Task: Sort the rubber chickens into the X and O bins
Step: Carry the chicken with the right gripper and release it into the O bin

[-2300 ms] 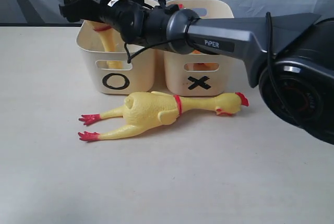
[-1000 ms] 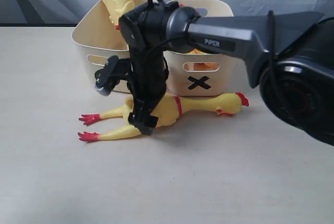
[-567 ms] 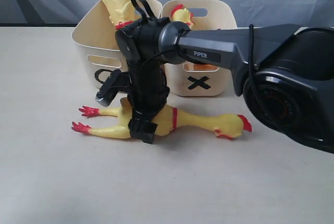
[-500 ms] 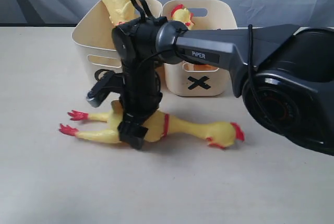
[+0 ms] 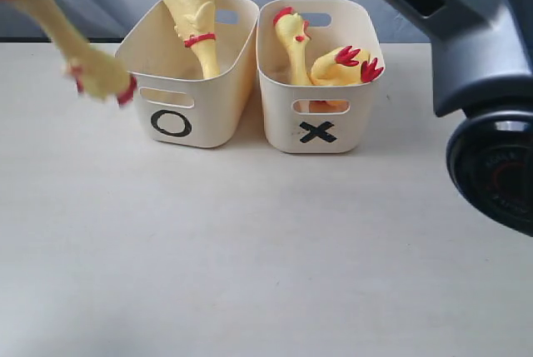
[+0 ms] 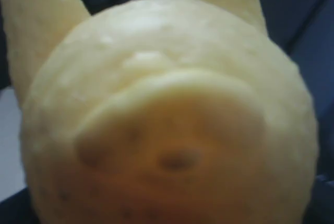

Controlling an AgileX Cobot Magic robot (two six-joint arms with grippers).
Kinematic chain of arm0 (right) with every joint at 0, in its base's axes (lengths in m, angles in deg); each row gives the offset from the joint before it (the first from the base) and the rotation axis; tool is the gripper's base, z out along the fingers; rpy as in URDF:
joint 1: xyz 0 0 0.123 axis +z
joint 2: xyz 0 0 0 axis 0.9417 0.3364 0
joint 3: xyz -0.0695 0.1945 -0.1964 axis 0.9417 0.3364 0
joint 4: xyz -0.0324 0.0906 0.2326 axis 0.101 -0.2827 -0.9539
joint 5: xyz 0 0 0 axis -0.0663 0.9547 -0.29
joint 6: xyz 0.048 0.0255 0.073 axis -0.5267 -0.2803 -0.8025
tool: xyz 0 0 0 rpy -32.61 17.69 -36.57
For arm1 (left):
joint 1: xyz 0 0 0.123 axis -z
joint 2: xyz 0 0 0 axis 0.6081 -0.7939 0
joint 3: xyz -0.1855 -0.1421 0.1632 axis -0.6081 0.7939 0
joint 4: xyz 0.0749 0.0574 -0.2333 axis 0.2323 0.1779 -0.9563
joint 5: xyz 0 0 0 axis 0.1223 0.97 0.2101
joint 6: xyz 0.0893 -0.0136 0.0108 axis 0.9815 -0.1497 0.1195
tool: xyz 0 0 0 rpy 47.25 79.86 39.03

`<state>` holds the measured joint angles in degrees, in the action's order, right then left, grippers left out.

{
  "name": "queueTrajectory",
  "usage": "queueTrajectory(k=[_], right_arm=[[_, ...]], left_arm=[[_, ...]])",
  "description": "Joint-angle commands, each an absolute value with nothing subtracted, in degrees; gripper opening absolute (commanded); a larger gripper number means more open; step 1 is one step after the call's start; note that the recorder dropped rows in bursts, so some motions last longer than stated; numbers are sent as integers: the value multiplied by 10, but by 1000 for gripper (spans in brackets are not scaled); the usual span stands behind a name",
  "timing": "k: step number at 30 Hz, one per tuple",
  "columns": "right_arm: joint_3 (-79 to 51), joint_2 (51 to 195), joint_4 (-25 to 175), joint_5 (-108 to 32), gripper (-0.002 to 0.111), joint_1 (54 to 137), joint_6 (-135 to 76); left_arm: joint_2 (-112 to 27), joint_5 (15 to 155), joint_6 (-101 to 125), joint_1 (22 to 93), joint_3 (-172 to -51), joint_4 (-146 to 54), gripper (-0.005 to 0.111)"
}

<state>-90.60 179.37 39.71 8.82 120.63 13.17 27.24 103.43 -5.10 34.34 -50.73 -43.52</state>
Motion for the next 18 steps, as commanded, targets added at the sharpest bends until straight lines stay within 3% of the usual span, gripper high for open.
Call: queueTrajectory(k=[1, 4, 18], right_arm=[[-926, 1792, 557, -160, -1, 1200, 149], [-926, 1806, 608, -232, -1, 1194, 149], [-926, 1875, 686, -271, -1, 1181, 144]], left_arm=[[271, 1030, -52, 348, -508, -437, 0], [271, 1030, -52, 348, -508, -437, 0], [271, 1030, -52, 348, -508, -437, 0]])
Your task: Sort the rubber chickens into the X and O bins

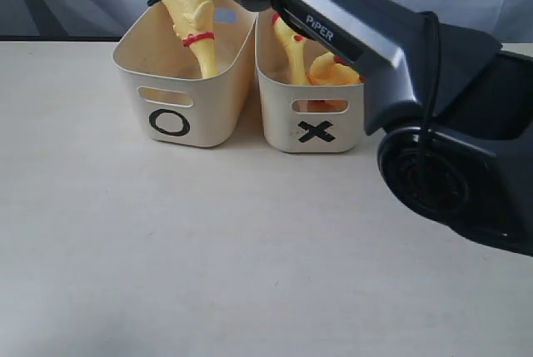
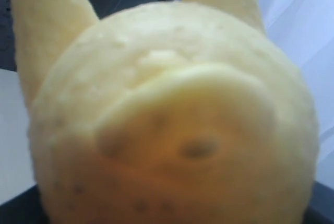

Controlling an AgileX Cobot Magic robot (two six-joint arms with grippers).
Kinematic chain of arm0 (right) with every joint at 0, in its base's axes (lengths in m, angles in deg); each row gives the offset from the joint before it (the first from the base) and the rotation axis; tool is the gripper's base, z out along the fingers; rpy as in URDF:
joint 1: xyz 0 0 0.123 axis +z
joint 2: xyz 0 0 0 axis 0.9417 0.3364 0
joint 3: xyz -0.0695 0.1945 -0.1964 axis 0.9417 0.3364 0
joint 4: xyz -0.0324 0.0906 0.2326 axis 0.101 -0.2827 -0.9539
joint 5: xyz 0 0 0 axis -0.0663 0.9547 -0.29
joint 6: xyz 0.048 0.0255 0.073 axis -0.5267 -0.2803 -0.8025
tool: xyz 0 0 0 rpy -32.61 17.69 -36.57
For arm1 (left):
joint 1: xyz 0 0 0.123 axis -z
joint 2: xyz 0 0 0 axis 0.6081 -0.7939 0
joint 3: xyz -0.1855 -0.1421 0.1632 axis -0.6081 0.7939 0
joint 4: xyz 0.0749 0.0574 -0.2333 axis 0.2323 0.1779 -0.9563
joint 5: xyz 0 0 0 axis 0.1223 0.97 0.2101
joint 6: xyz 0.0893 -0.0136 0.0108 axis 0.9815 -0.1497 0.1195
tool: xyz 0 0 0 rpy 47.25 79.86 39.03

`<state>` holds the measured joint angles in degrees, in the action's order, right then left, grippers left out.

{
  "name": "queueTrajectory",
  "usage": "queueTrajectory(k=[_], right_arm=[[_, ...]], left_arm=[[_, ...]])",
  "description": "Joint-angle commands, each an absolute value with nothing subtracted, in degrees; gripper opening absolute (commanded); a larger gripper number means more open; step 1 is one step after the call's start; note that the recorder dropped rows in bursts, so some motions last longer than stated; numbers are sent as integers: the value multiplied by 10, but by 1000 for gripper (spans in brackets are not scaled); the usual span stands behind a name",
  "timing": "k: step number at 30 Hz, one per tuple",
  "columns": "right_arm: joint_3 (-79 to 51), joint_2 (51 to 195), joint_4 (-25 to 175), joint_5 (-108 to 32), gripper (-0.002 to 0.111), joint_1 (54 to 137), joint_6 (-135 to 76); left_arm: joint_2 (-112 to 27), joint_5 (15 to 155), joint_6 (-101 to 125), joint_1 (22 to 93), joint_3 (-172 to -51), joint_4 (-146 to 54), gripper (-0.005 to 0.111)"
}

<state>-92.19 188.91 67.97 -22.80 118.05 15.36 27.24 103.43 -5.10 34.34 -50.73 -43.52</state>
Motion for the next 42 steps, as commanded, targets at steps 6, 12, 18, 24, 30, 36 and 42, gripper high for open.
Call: queueTrajectory(k=[6, 12, 18, 24, 30, 36, 42], right_arm=[[-926, 1875, 686, -271, -1, 1181, 140], [-926, 1875, 693, -280, -1, 1181, 140], [-926, 1873, 712, -297, -1, 1190, 142], [-926, 1889, 756, -293, -1, 1230, 161], [-926, 1928, 793, -255, -1, 1200, 86], [-926, 1928, 789, -235, -1, 1148, -156], [-926, 1932, 792, -118, -1, 1135, -158]], left_arm=[[271, 1030, -52, 348, -508, -437, 0], [271, 1030, -52, 348, -508, -437, 0], [271, 1030, -52, 348, -508, -437, 0], [271, 1030, -52, 348, -508, -437, 0], [271, 1030, -52, 348, -508, -437, 0], [271, 1030, -52, 348, -508, -437, 0], [271, 1030, -52, 348, -508, -436, 0]])
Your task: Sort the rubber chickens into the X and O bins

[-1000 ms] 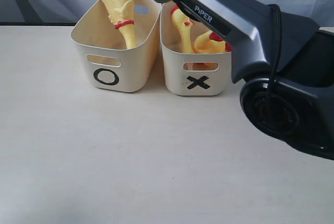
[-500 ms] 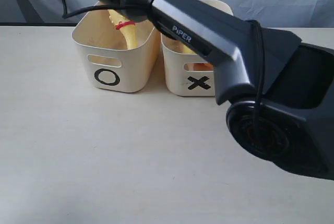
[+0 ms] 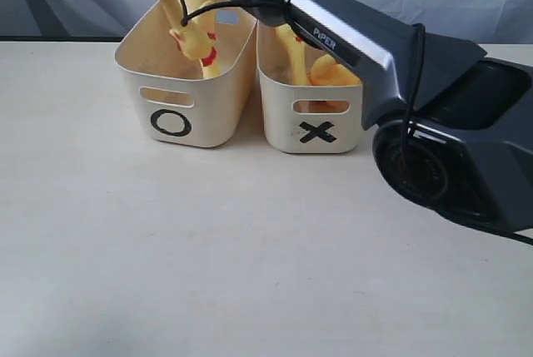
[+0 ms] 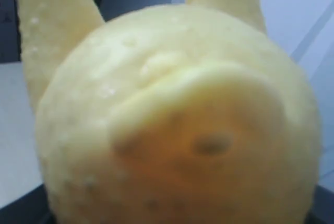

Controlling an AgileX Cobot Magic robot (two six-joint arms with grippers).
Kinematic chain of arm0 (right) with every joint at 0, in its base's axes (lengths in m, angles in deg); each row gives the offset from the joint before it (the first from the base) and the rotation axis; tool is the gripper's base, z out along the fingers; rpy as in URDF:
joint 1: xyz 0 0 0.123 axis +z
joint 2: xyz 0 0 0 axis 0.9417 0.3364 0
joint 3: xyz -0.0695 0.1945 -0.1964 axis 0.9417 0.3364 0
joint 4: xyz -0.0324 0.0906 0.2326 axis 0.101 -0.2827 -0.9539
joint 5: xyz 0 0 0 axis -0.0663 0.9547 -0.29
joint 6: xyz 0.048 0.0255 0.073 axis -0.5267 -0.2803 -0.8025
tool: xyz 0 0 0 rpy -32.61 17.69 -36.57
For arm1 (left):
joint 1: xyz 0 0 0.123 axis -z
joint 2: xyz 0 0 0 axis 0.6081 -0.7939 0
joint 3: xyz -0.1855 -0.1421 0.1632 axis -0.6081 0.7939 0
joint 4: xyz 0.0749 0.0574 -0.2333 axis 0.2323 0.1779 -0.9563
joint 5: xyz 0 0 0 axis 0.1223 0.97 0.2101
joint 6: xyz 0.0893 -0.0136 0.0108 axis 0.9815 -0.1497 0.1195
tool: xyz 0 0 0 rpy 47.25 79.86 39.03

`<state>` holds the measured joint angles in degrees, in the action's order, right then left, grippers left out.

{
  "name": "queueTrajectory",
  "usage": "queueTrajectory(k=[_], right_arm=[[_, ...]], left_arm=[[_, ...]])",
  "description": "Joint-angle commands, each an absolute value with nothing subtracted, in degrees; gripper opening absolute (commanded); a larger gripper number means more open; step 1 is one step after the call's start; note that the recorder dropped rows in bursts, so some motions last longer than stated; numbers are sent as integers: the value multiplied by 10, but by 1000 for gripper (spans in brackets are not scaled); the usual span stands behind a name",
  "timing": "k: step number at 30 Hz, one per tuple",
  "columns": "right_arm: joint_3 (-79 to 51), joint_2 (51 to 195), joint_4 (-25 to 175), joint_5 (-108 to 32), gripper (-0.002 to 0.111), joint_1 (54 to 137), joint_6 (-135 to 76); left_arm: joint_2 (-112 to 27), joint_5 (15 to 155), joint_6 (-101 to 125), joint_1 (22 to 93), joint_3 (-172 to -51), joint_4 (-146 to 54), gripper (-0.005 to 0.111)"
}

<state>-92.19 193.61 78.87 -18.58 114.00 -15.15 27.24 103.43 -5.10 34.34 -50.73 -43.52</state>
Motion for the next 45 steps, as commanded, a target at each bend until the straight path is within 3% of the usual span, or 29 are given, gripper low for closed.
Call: queueTrajectory(k=[1, 3, 5, 6, 7, 9, 10, 15, 19, 25, 37, 45], right_arm=[[-926, 1937, 792, -102, -1, 1134, -158], [-926, 1947, 792, -79, -1, 1134, -160], [-926, 1958, 790, -56, 10, 1134, -176], [-926, 1964, 790, -39, 27, 1134, -185], [-926, 1966, 789, -16, 54, 1134, -190], [-926, 1966, 789, 0, 86, 1134, -190], [-926, 1964, 788, 2, 88, 1134, -190], [-926, 1916, 763, 46, 59, 1138, -184], [-926, 1891, 758, 155, 45, 1138, -135], [-926, 1869, 624, 323, 0, 1138, 5], [-790, 1820, 341, 323, -1, 1150, -4], [-609, 1704, 562, 323, -1, 1261, -20]], left_arm=[[271, 1030, -52, 348, -508, -436, 0], [271, 1030, -52, 348, -508, -435, 0], [271, 1030, -52, 348, -508, -435, 0], [271, 1030, -52, 348, -508, -435, 0], [271, 1030, -52, 348, -508, -435, 0], [271, 1030, -52, 348, -508, -435, 0], [271, 1030, -52, 348, -508, -435, 0], [271, 1030, -52, 348, -508, -435, 0], [271, 1030, -52, 348, -508, -435, 0], [271, 1030, -52, 348, -508, -435, 0], [271, 1030, -52, 348, -508, -435, 0], [271, 1030, -52, 348, -508, -435, 0]])
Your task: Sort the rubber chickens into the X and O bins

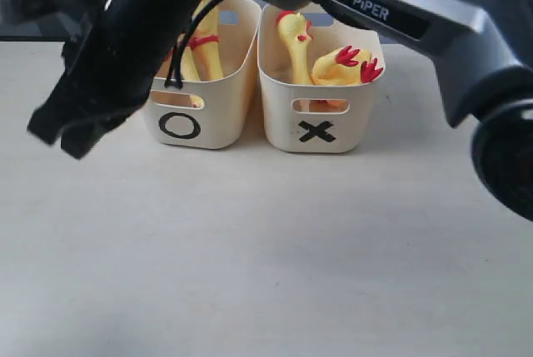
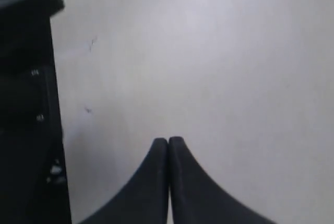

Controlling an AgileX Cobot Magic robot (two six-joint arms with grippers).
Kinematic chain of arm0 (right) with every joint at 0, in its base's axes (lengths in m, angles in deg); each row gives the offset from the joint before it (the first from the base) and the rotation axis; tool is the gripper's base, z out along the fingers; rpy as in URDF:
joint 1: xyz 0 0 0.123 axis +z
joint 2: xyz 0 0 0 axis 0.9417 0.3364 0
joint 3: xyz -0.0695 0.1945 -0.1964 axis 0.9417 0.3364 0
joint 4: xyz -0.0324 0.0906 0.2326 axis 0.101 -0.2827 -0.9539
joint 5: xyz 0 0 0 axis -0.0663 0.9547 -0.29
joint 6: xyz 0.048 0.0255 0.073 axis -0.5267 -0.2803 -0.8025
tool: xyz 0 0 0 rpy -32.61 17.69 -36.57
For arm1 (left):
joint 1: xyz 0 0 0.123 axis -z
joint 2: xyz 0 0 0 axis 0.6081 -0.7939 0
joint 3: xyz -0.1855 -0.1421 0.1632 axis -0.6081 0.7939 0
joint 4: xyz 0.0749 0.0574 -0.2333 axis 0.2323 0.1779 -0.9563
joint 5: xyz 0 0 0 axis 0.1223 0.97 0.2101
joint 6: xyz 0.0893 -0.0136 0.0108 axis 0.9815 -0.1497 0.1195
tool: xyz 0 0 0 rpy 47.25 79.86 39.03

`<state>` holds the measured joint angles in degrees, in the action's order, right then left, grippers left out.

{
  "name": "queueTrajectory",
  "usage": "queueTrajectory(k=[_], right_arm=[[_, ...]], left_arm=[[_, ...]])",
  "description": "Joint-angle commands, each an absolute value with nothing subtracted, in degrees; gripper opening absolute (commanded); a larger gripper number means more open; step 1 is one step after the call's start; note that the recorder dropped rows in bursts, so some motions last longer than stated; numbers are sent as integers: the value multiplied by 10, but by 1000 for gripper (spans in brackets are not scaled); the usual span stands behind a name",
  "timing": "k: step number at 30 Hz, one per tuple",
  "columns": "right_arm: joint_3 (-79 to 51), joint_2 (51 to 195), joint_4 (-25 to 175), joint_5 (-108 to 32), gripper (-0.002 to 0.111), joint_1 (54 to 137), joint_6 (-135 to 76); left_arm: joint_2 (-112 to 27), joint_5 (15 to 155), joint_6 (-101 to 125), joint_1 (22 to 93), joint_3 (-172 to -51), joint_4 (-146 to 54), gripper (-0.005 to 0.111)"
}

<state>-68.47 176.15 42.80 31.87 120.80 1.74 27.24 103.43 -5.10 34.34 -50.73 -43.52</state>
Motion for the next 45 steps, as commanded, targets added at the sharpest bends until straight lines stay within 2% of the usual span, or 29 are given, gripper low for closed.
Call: queueTrajectory(k=[1, 8, 21, 28, 34, 36, 40, 45], right_arm=[[-585, 1691, 591, 323, -1, 1277, -34], [-424, 1575, 685, 323, -1, 1344, -132], [-84, 1297, 697, 323, -1, 1344, -201], [10, 1142, 832, 323, -1, 1344, -203], [61, 1024, 918, 323, -1, 1340, -290], [73, 973, 915, 323, -1, 1308, -289], [84, 876, 913, 309, -1, 1183, -245], [110, 761, 925, 109, -1, 957, -193]], left_arm=[[271, 1030, -52, 348, -508, -435, 0], [271, 1030, -52, 348, -508, -435, 0], [271, 1030, -52, 348, -508, -435, 0], [271, 1030, -52, 348, -508, -435, 0], [271, 1030, -52, 348, -508, -435, 0], [271, 1030, -52, 348, -508, -435, 0], [271, 1030, -52, 348, -508, -435, 0], [271, 1030, -52, 348, -508, -435, 0]])
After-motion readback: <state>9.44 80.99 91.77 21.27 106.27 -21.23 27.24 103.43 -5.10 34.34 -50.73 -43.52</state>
